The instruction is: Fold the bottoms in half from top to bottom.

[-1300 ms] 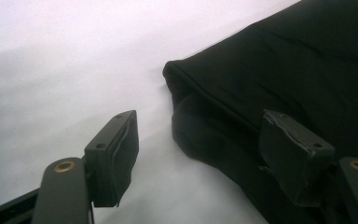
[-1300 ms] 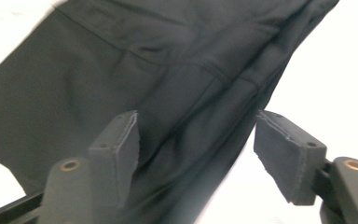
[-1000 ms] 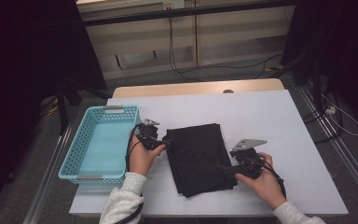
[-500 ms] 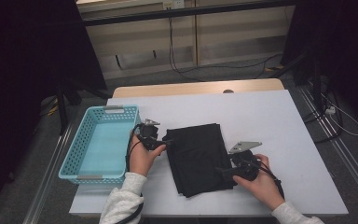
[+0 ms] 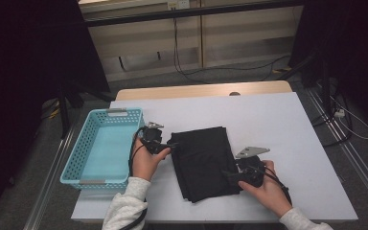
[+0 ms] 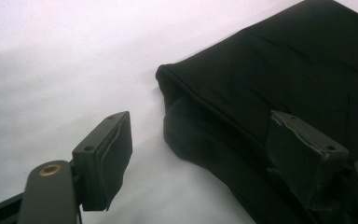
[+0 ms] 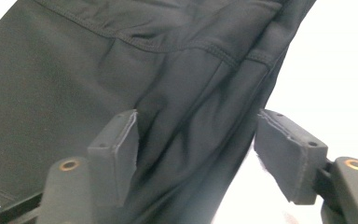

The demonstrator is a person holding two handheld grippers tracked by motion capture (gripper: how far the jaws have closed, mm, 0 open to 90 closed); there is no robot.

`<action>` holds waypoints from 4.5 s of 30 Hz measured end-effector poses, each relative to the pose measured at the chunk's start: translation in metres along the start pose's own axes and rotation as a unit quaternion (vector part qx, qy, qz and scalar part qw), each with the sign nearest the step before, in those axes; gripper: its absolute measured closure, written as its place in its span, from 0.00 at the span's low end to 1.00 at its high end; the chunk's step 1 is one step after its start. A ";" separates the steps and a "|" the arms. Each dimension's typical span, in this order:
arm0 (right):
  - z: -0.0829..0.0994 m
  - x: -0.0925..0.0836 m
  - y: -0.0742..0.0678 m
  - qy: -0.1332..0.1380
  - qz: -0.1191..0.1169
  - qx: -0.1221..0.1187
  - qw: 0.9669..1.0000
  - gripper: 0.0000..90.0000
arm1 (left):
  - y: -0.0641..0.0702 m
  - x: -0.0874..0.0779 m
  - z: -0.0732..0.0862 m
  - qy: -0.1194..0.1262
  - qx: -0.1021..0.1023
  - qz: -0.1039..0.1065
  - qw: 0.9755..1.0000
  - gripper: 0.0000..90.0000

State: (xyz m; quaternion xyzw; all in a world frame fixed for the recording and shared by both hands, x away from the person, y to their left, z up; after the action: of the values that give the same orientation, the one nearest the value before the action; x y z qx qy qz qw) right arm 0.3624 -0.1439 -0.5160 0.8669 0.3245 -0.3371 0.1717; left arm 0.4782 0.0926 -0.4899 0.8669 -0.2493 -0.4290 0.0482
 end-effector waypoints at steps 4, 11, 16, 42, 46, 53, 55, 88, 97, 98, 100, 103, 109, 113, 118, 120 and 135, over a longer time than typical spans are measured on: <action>0.000 -0.001 -0.003 0.010 0.005 0.011 1.000 0.50 | 0.003 0.000 -0.001 -0.002 -0.002 0.005 1.000 0.24; -0.002 0.000 -0.005 0.032 -0.017 0.026 0.999 0.76 | 0.008 0.000 -0.002 -0.004 -0.003 0.012 1.000 0.23; -0.003 0.000 -0.009 0.035 -0.023 0.019 0.999 0.84 | 0.010 -0.001 -0.003 -0.005 -0.016 0.017 1.000 0.20; -0.003 -0.002 -0.011 0.038 -0.030 0.003 0.999 0.85 | 0.001 0.032 0.001 -0.036 -0.004 -0.039 0.999 0.22; -0.003 -0.002 -0.011 0.039 -0.030 0.003 0.999 0.85 | 0.003 0.030 -0.001 -0.038 -0.010 -0.029 0.999 0.39; -0.004 -0.002 -0.012 0.039 -0.027 0.004 0.999 0.85 | 0.010 0.030 -0.002 -0.064 -0.031 -0.014 0.997 0.72; -0.003 -0.002 -0.012 0.039 -0.027 0.005 0.999 0.85 | 0.013 0.031 -0.002 -0.068 -0.039 -0.007 0.997 0.82; -0.009 -0.011 -0.013 0.059 -0.028 0.004 0.998 0.88 | 0.025 0.010 -0.034 -0.192 -0.080 -0.037 0.977 0.90; -0.012 -0.012 -0.014 0.067 -0.025 0.003 0.997 0.88 | 0.027 0.005 -0.042 -0.209 -0.074 -0.051 0.974 0.91; -0.012 -0.013 -0.014 0.067 -0.023 0.003 0.998 0.88 | 0.028 0.004 -0.042 -0.208 -0.076 -0.051 0.974 0.91; -0.013 -0.014 -0.014 0.070 -0.023 0.001 0.997 0.88 | 0.028 0.003 -0.044 -0.213 -0.072 -0.055 0.973 0.91; -0.016 -0.016 -0.013 0.077 -0.022 0.001 0.997 0.88 | 0.030 0.002 -0.047 -0.214 -0.071 -0.059 0.972 0.91; -0.018 -0.018 -0.013 0.085 -0.019 -0.002 0.996 0.88 | 0.033 -0.003 -0.052 -0.223 -0.065 -0.068 0.970 0.91; -0.021 -0.020 -0.013 0.091 -0.020 -0.001 0.996 0.88 | 0.034 -0.004 -0.054 -0.233 -0.061 -0.078 0.967 0.91; -0.025 -0.021 -0.014 0.098 -0.021 -0.002 0.995 0.88 | 0.035 -0.006 -0.059 -0.243 -0.058 -0.086 0.965 0.91; -0.025 -0.022 -0.013 0.099 -0.021 -0.002 0.995 0.88 | 0.036 -0.007 -0.061 -0.248 -0.060 -0.085 0.963 0.91; -0.029 -0.023 -0.012 0.108 -0.018 -0.012 0.994 0.88 | 0.032 -0.013 -0.068 -0.252 -0.063 -0.095 0.961 0.91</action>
State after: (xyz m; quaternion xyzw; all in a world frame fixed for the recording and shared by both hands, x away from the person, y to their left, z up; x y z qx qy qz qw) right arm 0.3553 -0.1306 -0.4806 0.8902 0.3606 -0.2408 0.1396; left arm 0.5116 0.0618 -0.4286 0.7455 -0.1426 -0.6510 -0.0023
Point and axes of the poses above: each handheld gripper's, and its own axes: x roughly forward along the jaws, z roughly out of its underside, y roughly to its right, the point moved 8 cm from there along x, roughly forward along the jaws, and after that the axes turned 15 degrees about -x, right-handed, at the moved point
